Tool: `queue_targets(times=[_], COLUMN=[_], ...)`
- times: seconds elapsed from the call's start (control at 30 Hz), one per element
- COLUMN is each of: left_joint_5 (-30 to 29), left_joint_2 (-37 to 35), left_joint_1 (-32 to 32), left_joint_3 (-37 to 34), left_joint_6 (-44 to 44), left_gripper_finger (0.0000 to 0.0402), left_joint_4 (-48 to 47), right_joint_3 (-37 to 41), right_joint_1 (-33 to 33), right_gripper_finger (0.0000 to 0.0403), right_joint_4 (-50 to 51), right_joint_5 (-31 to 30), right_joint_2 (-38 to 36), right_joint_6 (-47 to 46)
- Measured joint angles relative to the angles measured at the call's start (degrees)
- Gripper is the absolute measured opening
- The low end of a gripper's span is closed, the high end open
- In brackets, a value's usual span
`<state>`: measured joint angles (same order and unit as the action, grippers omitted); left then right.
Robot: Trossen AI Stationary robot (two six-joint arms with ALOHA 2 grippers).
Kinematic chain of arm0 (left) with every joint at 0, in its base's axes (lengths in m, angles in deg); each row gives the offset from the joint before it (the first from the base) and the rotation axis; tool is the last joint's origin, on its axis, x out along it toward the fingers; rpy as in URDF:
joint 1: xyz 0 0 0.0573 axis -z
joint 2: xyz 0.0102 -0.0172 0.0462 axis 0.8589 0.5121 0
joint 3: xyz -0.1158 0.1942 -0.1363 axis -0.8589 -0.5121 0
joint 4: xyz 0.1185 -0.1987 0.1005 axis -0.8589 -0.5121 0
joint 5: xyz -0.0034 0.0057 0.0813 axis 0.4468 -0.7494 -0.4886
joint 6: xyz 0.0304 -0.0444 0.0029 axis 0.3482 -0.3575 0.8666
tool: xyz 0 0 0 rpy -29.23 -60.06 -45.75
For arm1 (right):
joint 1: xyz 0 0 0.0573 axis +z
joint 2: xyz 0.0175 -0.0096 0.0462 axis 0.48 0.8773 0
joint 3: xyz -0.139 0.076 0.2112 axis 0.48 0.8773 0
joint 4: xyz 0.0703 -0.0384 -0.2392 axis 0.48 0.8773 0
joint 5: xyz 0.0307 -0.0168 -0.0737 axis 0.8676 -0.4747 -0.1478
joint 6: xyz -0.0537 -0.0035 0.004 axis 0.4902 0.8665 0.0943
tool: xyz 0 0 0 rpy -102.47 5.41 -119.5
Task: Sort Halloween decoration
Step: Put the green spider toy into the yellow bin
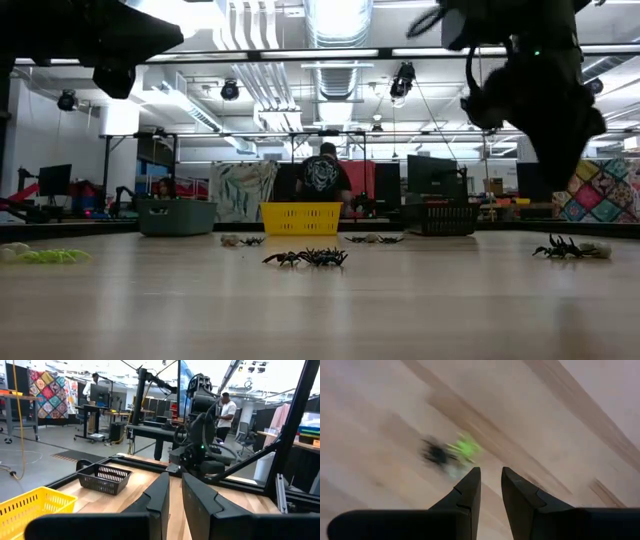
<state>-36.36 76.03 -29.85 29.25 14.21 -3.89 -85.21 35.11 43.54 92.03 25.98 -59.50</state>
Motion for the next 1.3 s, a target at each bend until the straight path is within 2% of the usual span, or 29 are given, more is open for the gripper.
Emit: queue_targets(times=[0.1, 0.27, 0.4, 0.57, 0.73, 0.9, 1.3], left_joint_5=[0.02, 0.00, 0.00, -0.18, -2.43, -2.96, -2.95], left_joint_2=[0.35, 0.16, 0.14, 0.29, 0.83, 2.22, 6.63], left_joint_1=[0.00, 0.00, 0.00, 0.00, 0.00, -0.02, -0.02], left_joint_3=[0.00, -0.02, -0.02, 0.50, 2.30, 3.02, 4.52], left_joint_6=[-0.03, 2.68, 3.00, 7.85, 12.58, 12.03, 8.54], left_gripper_finger=[0.0035, 0.0035, 0.0035, 0.0035, 0.0035, 0.0035, 0.0035], left_joint_4=[0.06, 0.94, 1.09, 1.01, 1.05, 1.05, 1.05], right_joint_3=[-1.16, -1.64, -1.98, -1.69, -1.69, -0.37, 2.90], right_joint_1=[0.22, 0.88, 0.87, 0.85, 1.20, 2.85, 4.45], right_gripper_finger=[0.0068, 0.0075, 0.0105, 0.0149, 0.0169, 0.0168, 0.0133], right_joint_4=[3.50, 1.41, 0.37, -1.97, -3.20, -4.75, -10.28], right_joint_5=[0.00, 0.43, 1.51, 1.51, 1.49, 1.46, -2.81], right_joint_2=[2.32, 4.99, 6.70, 7.41, 7.26, 7.33, 7.33], right_joint_6=[-0.06, -1.42, -1.66, -1.66, -1.86, -1.96, -3.02])
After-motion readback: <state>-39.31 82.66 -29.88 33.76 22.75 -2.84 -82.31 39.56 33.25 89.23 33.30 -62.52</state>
